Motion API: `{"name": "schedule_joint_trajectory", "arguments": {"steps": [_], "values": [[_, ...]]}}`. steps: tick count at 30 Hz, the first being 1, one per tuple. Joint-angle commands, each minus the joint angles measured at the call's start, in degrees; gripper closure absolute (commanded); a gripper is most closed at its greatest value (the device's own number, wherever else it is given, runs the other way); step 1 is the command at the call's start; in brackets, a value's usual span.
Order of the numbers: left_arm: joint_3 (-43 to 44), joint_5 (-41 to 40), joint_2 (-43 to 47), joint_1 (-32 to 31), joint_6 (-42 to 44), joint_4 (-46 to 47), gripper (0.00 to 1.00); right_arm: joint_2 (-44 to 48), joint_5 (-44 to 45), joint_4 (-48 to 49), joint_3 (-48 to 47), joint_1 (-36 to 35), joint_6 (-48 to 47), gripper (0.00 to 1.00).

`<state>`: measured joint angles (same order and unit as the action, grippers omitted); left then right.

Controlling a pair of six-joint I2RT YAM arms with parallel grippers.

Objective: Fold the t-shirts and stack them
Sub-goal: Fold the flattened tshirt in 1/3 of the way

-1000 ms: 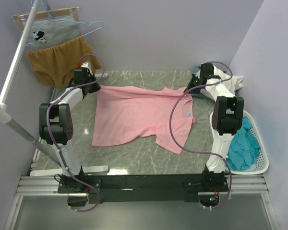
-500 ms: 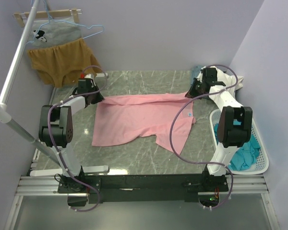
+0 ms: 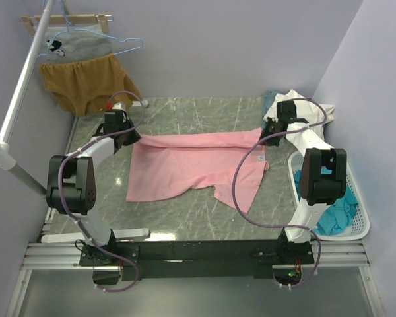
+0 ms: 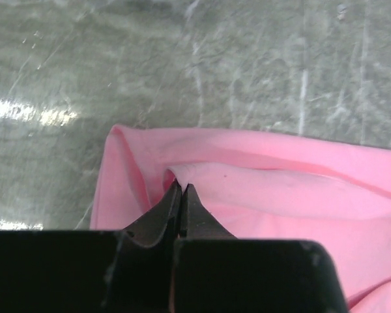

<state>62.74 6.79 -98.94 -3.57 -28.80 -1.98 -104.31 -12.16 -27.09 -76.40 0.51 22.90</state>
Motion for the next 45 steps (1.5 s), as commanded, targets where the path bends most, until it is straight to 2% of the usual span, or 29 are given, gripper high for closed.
{"name": "schedule_joint_trajectory", "arguments": {"steps": [1,2,3,5,6,7,8,9,10,12,13,15,18,21,25,32,36,45], "values": [[1.2,-2.1,-0.8,-0.2,-0.2,-6.1,0.99,3.6,3.3,-1.6,2.4,-0.2,1.2,1.0],[1.1,-2.1,-1.3,-0.1,-1.1,-7.0,0.98,4.2,3.8,-2.0,2.9,-1.6,1.7,1.0],[0.5,-1.3,-1.4,-0.2,-1.3,-7.3,0.88,4.6,4.4,-2.1,3.6,-1.9,1.8,1.0],[-1.7,-0.3,-1.4,-0.3,-1.9,-7.3,0.97,6.1,4.9,-2.3,5.8,-2.4,2.4,1.0],[-2.4,-0.7,-1.3,-0.2,-2.0,-7.3,0.92,6.7,5.5,-2.1,6.7,-2.5,2.8,1.0],[-3.1,-1.1,-1.2,-0.3,-2.0,-8.3,0.84,7.2,5.8,-2.5,7.9,-2.9,2.9,0.95],[-3.1,-1.2,-1.2,-0.4,-1.8,-9.3,0.49,8.2,6.4,-3.0,8.4,-3.0,3.0,0.87],[-3.1,-1.3,-1.3,-0.4,-1.4,-10.1,0.01,8.8,7.3,-3.2,8.7,-3.1,3.2,0.81],[-2.6,-1.9,-1.3,-0.4,-0.9,-10.9,0.01,9.3,9.7,-3.7,9.4,-3.2,3.5,0.7],[-2.9,-3.0,-0.6,-0.4,-0.5,-11.7,0.01,11.9,12.0,-2.9,10.3,-3.2,4.4,0.41],[-3.4,-4.1,0.7,-0.4,-0.8,-11.4,0.01,12.7,13.9,-2.6,10.2,-3.2,4.5,0.34],[-4.2,-3.2,2.6,-0.4,-1.6,-8.8,0.0,14.3,14.7,-1.9,9.6,-3.3,4.6,0.28],[-4.2,0.3,6.2,-1.0,-1.2,-4.5,0.0,13.9,13.6,-0.2,7.5,-3.2,3.7,0.28],[-1.2,4.6,6.1,-1.9,-0.5,-2.7,0.0,9.6,10.6,-0.5,3.8,-3.2,2.8,0.3],[2.8,7.1,1.4,-4.0,-0.8,-3.1,0.01,2.8,6.7,-0.5,-0.7,-3.4,1.8,0.34],[4.5,12.9,-5.2,-6.4,-2.6,0.7,0.0,-3.8,-0.1,-0.7,-5.3,-4.9,-0.9,0.36],[7.0,12.5,-8.5,-7.8,-2.0,-1.4,0.01,-6.3,-0.8,-2.8,-8.9,-7.2,-1.0,0.36],[6.0,12.0,-10.2,-8.0,-1.4,-2.0,0.01,-10.6,1.0,-6.1,-14.0,-13.3,-2.2,0.34]]}}
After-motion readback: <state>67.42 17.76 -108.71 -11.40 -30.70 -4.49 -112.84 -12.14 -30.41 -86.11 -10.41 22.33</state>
